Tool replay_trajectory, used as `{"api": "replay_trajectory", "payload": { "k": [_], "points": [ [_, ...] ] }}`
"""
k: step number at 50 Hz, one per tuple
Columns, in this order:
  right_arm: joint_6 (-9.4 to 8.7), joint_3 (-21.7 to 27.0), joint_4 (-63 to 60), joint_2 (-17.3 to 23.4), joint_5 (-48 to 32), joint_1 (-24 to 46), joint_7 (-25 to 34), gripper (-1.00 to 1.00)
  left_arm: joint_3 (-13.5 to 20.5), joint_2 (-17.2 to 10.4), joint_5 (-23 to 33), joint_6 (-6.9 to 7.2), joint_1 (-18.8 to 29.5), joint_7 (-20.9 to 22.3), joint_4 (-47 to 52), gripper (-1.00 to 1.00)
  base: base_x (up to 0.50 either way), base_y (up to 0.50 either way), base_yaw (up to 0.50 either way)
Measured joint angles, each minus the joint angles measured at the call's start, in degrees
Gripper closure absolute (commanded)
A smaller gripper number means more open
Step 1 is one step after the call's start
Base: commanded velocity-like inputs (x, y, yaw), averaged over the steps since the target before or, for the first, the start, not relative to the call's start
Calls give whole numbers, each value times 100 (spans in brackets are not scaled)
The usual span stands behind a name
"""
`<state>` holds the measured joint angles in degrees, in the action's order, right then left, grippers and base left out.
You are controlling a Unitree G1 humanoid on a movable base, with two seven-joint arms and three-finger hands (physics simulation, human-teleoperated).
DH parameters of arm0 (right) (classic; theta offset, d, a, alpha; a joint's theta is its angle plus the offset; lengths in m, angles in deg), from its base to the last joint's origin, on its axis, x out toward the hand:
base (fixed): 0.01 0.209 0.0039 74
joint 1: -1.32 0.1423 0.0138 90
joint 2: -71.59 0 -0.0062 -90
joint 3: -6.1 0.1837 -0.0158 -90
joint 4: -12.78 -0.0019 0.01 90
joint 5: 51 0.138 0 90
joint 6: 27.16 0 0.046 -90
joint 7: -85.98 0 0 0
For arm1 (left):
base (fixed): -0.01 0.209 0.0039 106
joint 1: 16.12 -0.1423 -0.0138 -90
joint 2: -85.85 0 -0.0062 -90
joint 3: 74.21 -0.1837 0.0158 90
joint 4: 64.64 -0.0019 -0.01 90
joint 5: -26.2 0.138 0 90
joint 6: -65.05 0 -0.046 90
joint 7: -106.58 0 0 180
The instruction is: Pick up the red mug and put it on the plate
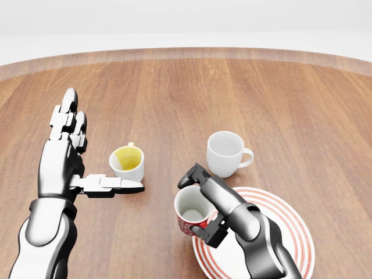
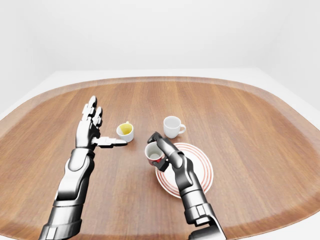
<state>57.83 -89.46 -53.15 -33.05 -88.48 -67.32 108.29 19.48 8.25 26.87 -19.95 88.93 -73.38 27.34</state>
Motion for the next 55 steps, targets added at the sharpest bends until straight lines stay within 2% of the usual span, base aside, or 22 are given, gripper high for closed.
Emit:
{"api": "replay_trajectory", "payload": {
  "k": [29, 55],
  "points": [
    [0, 379, -351, 442, 229, -457, 44, 100, -51, 42, 59, 0, -49, -5, 151, -100, 0, 0, 0],
    [0, 739, -45, 822, 549, -628, -142, 100, -99, 78, 111, 0, -46, -6, 228, -100, 0, 0, 0]
  ]
}}
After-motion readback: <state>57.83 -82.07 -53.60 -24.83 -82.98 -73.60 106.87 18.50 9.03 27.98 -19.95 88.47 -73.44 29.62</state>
